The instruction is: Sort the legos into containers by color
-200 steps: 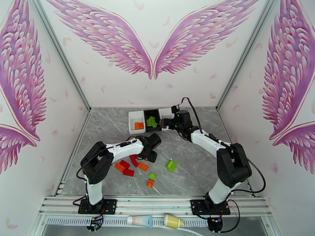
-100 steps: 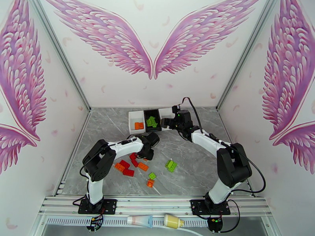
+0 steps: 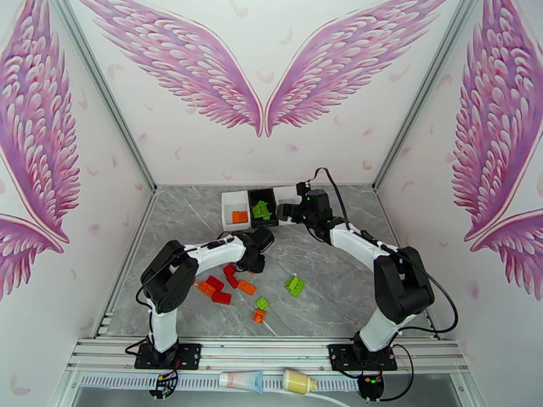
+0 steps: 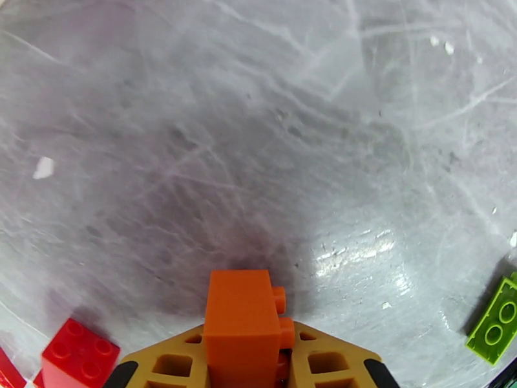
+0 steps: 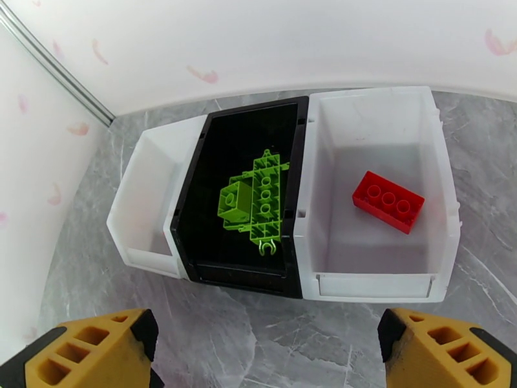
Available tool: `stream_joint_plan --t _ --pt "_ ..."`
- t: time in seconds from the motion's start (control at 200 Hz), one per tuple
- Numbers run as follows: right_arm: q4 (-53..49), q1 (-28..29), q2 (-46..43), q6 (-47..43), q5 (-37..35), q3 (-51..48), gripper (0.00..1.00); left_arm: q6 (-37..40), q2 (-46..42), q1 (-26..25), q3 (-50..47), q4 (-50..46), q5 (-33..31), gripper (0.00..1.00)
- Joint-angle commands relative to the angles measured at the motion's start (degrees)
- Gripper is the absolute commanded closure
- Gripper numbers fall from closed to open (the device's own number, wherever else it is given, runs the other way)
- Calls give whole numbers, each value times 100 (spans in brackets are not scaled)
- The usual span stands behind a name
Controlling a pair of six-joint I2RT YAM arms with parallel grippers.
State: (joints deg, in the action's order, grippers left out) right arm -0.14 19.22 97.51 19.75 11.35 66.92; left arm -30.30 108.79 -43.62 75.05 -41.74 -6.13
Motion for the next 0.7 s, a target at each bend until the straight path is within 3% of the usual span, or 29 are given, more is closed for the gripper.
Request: stream_joint_plan --t 0.0,0.305,0.695 --pt "28 -3 -58 40 69 -90 4 -72 -590 133 25 122 -307 82" --pt "14 286 -90 -411 5 -69 3 237 -790 820 552 304 -588 83" --pt "-161 475 -51 -665 99 18 3 504 826 1769 2340 611 -739 84"
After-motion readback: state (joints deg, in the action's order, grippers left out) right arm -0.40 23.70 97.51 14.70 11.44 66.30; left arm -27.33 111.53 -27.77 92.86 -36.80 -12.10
